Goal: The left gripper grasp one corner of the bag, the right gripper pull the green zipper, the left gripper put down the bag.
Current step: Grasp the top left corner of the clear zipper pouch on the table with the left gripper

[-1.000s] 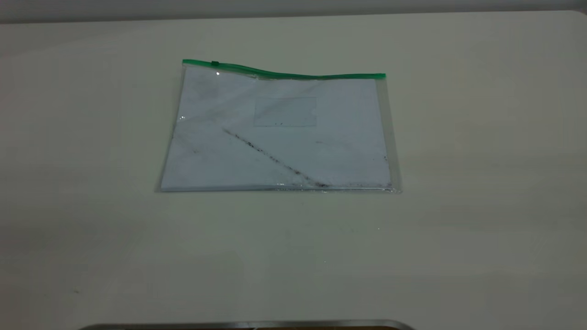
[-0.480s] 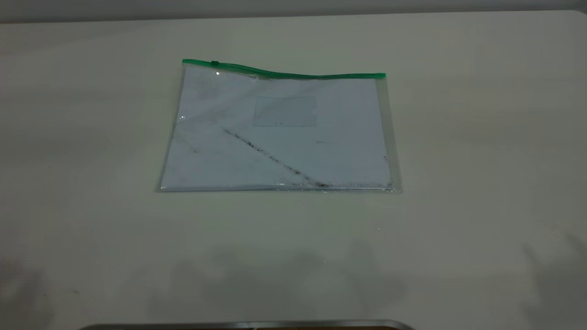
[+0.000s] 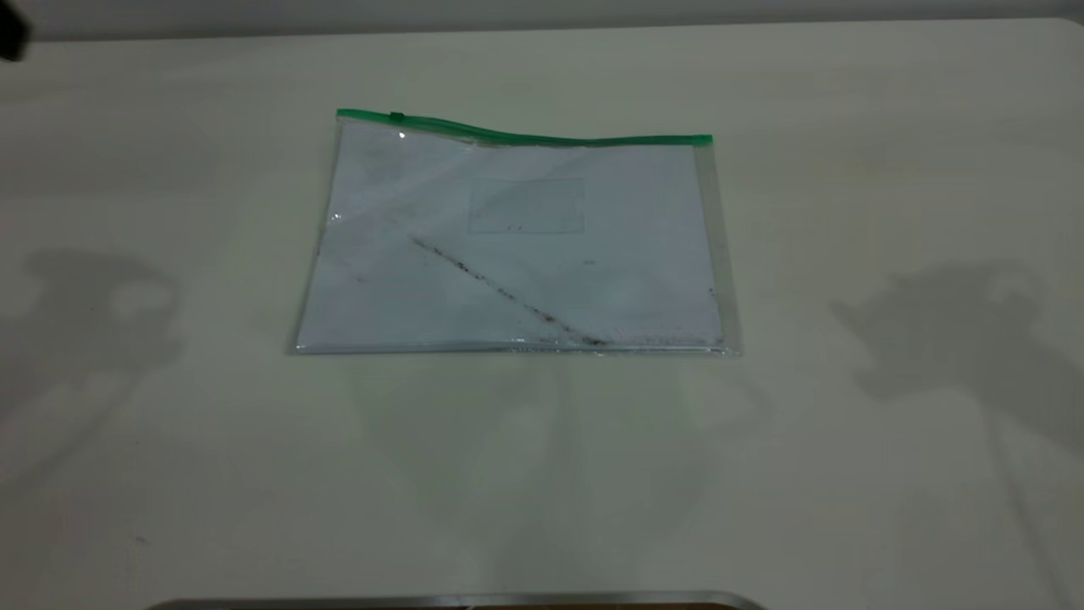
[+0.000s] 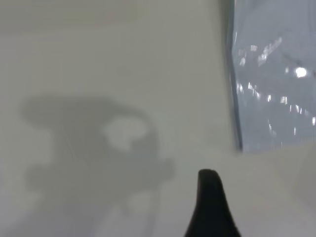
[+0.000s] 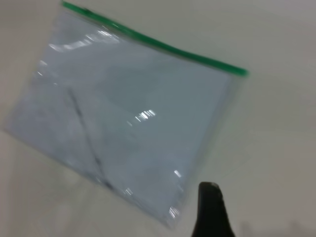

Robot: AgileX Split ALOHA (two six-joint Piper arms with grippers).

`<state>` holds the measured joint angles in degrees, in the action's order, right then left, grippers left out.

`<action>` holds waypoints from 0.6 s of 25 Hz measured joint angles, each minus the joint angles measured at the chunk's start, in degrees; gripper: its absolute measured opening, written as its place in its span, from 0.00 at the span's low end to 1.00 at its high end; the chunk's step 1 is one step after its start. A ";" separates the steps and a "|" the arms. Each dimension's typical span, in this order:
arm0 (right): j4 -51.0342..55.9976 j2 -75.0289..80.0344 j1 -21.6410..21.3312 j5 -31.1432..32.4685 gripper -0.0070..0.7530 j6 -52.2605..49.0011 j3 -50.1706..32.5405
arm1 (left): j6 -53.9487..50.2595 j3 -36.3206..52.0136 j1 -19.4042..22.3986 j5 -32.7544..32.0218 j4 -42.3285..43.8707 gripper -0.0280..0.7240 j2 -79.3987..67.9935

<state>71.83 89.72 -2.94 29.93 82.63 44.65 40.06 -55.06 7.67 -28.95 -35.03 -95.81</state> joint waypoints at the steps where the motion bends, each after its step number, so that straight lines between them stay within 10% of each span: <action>1: 2.25 2.83 0.00 1.37 0.75 2.17 1.66 | 2.25 -1.82 0.00 -0.01 -1.96 0.82 -3.12; 15: 9.90 30.44 3.19 11.37 0.75 8.55 25.39 | 27.47 -30.04 -0.46 -11.35 -28.65 0.82 -37.82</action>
<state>81.73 120.16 0.25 41.29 91.18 70.03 67.53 -85.10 7.21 -40.30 -63.69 -133.64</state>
